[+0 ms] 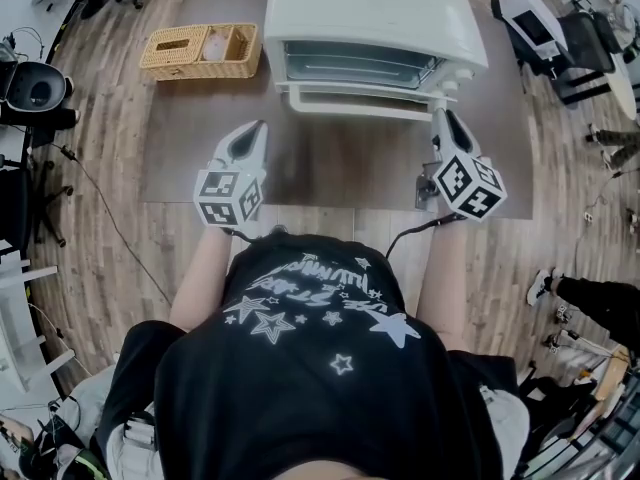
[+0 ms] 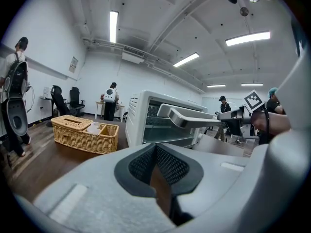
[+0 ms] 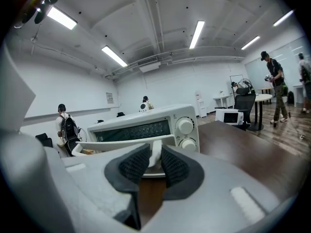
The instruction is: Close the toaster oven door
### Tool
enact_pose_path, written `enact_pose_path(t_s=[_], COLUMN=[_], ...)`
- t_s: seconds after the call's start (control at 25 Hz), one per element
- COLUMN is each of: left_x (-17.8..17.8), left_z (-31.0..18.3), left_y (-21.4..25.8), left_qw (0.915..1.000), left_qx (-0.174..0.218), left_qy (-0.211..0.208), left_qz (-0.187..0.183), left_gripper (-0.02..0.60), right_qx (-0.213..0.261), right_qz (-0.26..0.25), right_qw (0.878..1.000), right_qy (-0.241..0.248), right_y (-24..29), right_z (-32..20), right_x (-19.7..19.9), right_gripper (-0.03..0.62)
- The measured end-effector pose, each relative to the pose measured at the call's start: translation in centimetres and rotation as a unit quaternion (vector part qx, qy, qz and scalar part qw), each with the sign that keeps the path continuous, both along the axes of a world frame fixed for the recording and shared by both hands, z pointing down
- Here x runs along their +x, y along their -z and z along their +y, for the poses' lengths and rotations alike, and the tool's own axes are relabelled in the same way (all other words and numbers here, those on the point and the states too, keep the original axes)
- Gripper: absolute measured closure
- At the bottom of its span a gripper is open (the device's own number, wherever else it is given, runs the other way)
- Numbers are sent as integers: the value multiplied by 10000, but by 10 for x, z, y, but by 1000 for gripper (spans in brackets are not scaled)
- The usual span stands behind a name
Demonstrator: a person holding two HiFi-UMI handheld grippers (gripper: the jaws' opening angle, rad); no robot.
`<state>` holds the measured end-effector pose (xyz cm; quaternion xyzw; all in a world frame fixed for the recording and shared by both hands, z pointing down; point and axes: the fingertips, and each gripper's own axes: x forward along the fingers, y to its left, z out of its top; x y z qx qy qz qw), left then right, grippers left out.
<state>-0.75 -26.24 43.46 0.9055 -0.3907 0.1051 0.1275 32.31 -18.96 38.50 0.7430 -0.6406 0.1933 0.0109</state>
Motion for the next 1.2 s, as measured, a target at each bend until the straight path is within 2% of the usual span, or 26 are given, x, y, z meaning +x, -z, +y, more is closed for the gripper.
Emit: enact_pose_path(t_s=[1.2], left_x=[-6], left_z=[-9], left_y=[6], left_qw=[9997], left_qx=[69], left_qy=[240], left_qz=[-48], left_gripper=[571], right_qx=[276], right_qz=[-28], right_qw=[9996], right_qy=[69], right_y=[22], right_z=[-43], right_x=[16], right_gripper=[514])
